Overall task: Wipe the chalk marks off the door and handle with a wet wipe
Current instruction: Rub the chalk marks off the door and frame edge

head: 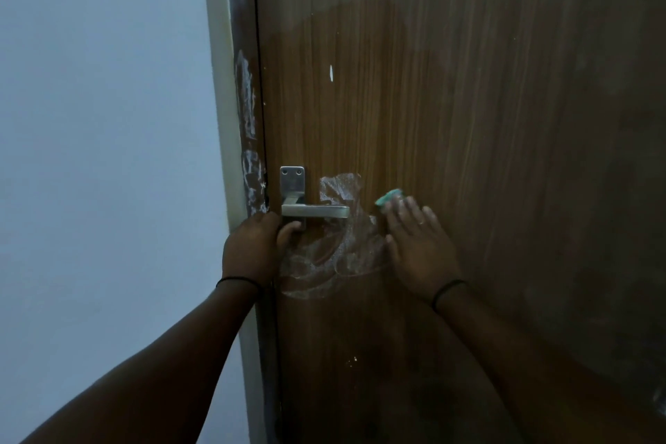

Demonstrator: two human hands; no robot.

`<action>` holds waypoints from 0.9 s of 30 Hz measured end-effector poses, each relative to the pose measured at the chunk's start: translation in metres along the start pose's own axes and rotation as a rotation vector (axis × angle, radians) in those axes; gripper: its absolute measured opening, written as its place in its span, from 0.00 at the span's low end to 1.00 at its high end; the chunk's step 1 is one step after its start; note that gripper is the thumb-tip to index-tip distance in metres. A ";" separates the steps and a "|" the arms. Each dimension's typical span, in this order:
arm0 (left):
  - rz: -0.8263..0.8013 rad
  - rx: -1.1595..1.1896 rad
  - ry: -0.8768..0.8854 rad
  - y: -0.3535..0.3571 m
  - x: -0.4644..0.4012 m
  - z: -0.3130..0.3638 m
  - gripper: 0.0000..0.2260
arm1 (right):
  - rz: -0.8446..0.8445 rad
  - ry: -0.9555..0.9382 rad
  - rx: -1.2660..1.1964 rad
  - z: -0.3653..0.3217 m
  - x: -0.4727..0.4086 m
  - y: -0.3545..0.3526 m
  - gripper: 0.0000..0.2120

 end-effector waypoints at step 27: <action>-0.077 0.006 0.256 -0.014 -0.067 0.037 0.26 | 0.053 -0.431 0.103 -0.005 -0.082 -0.022 0.26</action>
Point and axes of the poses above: each hand's wrist, its own x-axis away from the middle knuckle, its own y-axis out of the palm, z = x × y, the point moved 2 cm from there along -x, towards the middle knuckle, and after that the axes turned 14 degrees about z, right-handed, at the moved point
